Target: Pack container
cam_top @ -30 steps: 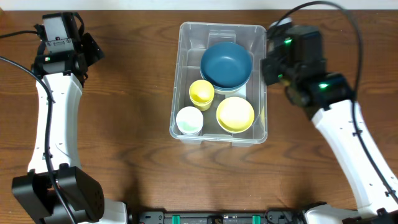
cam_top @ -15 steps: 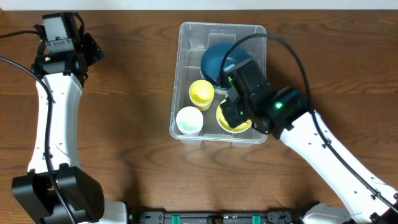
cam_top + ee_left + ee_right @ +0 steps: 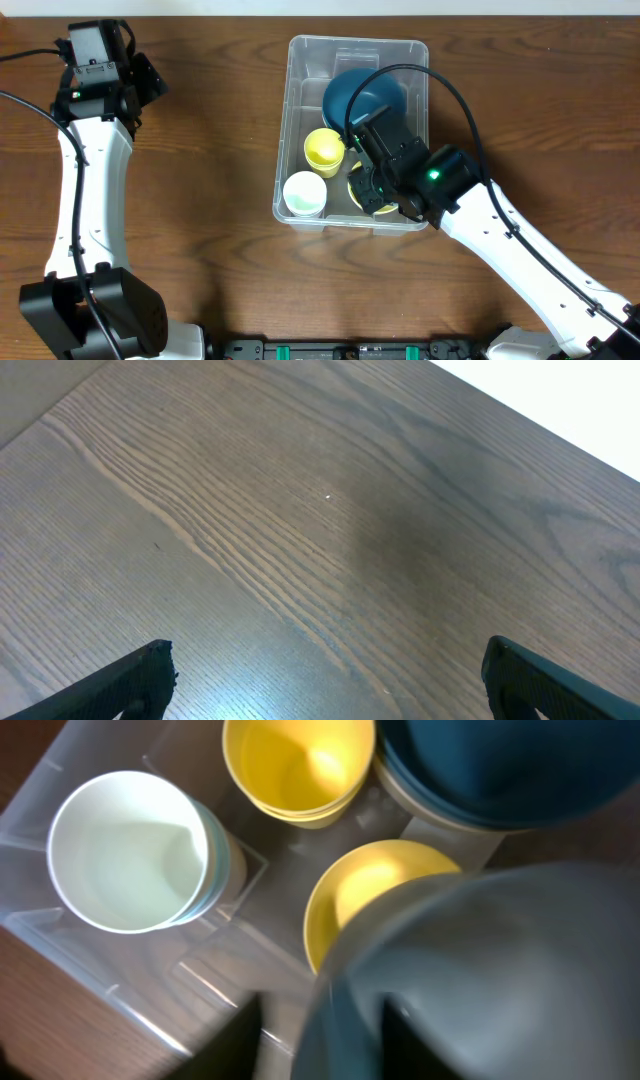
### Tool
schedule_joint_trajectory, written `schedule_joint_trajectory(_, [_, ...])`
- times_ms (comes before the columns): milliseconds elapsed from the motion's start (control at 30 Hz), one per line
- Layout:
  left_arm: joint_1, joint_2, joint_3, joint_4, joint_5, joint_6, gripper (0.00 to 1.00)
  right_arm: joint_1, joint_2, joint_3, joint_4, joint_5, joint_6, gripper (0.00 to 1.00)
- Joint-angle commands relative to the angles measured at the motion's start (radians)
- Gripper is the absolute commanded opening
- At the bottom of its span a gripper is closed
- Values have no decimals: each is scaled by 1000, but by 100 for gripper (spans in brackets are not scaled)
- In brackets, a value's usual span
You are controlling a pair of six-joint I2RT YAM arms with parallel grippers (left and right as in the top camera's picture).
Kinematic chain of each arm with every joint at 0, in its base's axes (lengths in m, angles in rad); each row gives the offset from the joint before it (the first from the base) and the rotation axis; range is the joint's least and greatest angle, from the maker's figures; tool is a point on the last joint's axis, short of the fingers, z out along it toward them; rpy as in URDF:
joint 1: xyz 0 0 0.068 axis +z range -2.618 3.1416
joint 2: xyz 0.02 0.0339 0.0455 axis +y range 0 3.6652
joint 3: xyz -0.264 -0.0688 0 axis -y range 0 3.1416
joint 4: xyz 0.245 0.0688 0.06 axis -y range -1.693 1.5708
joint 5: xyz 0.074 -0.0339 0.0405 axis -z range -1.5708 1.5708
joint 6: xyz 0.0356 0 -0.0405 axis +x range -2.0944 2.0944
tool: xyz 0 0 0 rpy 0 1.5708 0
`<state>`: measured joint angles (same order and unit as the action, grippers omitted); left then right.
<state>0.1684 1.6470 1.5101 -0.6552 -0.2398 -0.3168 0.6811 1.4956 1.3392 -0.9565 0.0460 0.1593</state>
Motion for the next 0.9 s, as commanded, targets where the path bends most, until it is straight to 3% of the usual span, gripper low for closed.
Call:
schedule_joint_trajectory(0, [3, -14, 13, -3, -12, 2, 98, 6, 6, -7, 4, 53, -3, 58])
schedule_joint_trajectory(433, [3, -14, 13, -3, -12, 2, 98, -25, -5, -5, 37, 220, 5, 70])
schedule_joint_trajectory(567, [3, -14, 13, -3, -12, 2, 98, -102, -36, -4, 69, 220, 10, 73])
schedule_joint_trajectory(767, [3, -14, 13, -3, -12, 2, 98, -279, -119, -4, 144, 190, 27, 92])
schedule_joint_trajectory(867, [3, -14, 13, -3, -12, 2, 98, -369, -159, -4, 180, 178, 27, 95])
